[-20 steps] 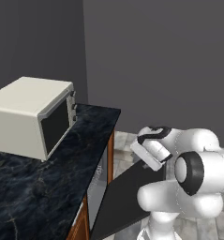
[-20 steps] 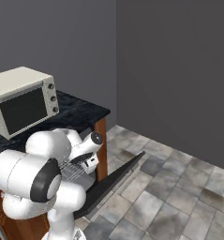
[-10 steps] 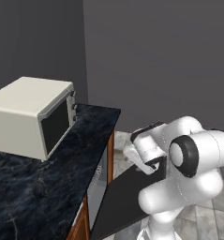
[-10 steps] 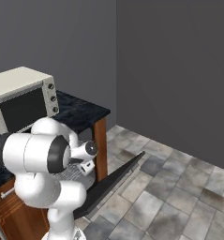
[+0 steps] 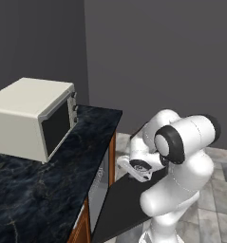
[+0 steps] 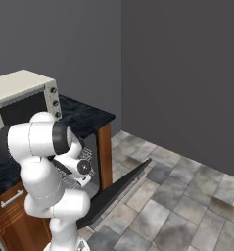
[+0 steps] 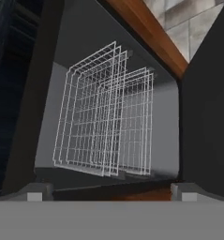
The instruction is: Open the dishwasher door and pull out the top rack.
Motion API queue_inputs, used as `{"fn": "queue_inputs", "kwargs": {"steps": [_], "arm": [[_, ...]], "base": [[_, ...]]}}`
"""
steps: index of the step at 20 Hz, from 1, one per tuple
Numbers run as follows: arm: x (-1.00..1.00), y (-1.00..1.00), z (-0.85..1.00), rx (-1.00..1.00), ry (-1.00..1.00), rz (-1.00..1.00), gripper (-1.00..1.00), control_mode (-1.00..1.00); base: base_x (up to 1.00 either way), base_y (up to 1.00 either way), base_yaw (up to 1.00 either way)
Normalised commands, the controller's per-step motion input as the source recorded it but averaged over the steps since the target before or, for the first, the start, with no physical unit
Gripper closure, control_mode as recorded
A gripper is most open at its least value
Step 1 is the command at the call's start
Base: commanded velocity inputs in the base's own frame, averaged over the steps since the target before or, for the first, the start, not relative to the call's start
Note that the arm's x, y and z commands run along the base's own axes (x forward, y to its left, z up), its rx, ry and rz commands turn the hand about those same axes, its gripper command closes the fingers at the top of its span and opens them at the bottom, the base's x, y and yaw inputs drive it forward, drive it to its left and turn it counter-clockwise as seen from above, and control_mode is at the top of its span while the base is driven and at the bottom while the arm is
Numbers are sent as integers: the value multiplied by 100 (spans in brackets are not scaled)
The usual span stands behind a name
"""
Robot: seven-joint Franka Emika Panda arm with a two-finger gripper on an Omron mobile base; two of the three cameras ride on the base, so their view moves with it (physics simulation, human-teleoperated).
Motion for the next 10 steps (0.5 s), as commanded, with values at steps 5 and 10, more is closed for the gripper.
{"fn": "queue_inputs", "kwargs": {"steps": [5,10], "arm": [[37,2,-14,3,-6,0,-100,-100],[51,0,-15,6,0,0,-100,-100]], "base": [[0,0,0],[0,0,0]]}}
